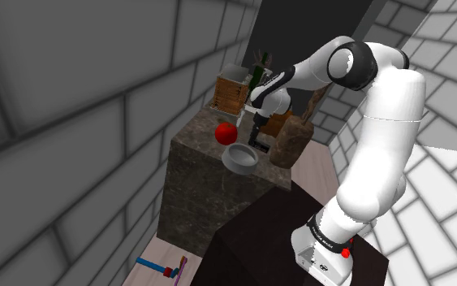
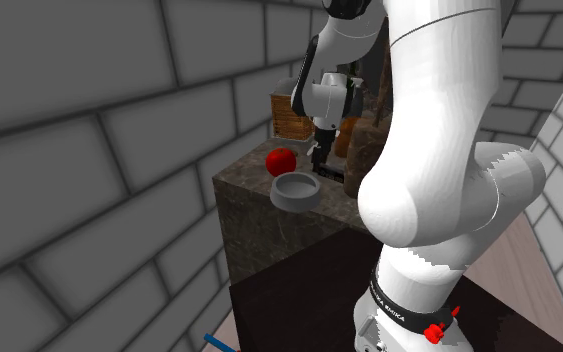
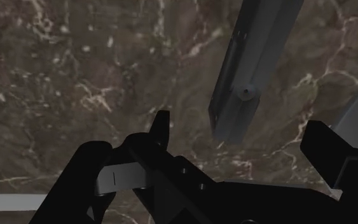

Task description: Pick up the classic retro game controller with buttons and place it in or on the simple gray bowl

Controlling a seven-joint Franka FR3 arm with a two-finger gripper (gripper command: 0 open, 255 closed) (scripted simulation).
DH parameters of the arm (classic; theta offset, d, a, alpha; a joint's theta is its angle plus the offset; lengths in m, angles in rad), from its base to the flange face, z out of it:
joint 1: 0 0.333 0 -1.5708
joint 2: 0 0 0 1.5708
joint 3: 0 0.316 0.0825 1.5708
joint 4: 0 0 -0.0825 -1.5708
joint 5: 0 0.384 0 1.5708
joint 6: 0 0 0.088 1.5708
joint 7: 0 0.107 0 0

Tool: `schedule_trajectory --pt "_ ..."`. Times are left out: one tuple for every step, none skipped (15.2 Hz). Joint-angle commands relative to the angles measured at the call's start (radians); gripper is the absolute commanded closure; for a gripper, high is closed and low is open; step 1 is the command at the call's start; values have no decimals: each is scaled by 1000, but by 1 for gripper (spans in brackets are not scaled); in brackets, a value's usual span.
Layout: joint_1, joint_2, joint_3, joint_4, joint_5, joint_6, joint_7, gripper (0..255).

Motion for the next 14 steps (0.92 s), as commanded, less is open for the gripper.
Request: schedule_trajectory --pt "0 0 0 0 0 0 0 0" --pt "0 0 0 0 0 0 0 255" --pt "0 0 0 0 0 0 0 255" --pt "0 0 0 0 0 0 0 255" --pt "0 0 0 0 0 0 0 255" --pt "0 0 0 0 0 0 0 255" --pt "0 0 0 1 0 -1 0 255" --pt "0 0 0 1 0 -1 0 255" --pt "0 1 0 2 0 -1 0 255" --pt "0 0 0 1 0 -1 0 255" --pt "0 0 0 0 0 0 0 255" --pt "3 -11 -4 -1 -6 -9 4 255" --pt "5 -22 -7 -2 -11 -19 9 255" --pt "8 -33 -11 -2 -17 -29 14 255"
